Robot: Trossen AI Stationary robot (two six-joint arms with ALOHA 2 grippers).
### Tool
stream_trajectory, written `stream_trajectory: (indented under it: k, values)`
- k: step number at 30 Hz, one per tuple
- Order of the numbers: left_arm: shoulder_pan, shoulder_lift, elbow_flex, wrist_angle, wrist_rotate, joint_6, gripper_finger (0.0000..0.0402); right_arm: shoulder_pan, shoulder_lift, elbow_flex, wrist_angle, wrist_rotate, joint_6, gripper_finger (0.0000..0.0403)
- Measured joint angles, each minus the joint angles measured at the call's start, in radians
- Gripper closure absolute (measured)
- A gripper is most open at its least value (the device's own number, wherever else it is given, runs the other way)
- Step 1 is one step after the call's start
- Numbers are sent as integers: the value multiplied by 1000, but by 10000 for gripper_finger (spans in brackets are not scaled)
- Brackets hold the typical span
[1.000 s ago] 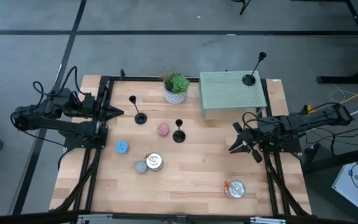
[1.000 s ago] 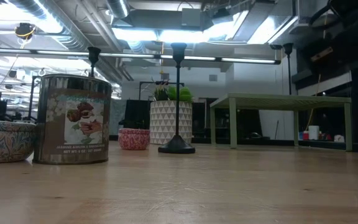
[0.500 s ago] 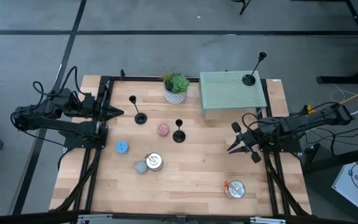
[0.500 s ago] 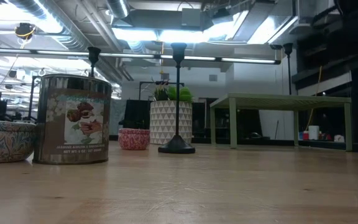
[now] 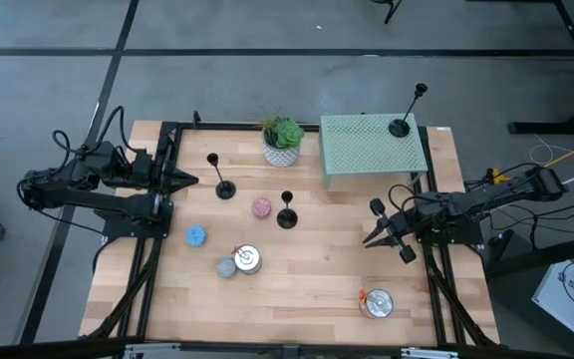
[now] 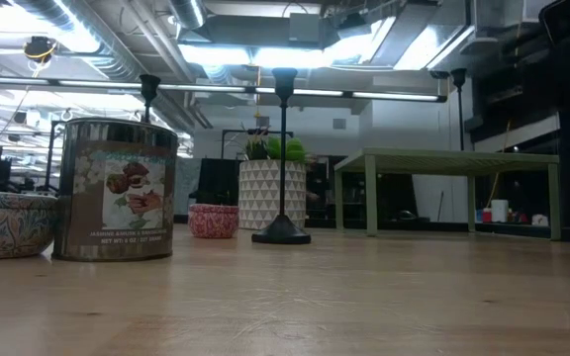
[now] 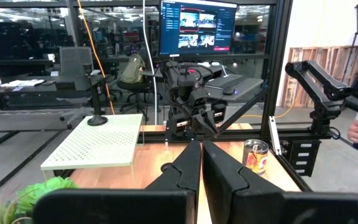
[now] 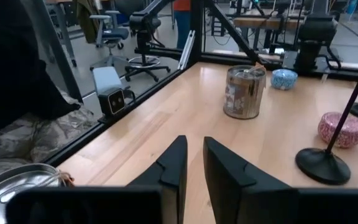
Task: Pick & Place candle stick holders
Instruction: Put the right black candle holder and aligned with other black candle holder on the shelf
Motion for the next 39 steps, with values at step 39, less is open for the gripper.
stream_trajectory:
  k: [39]
  values:
    - [0, 0, 0, 0, 0, 0, 389, -83, 1, 0, -3, -1, -191, 348]
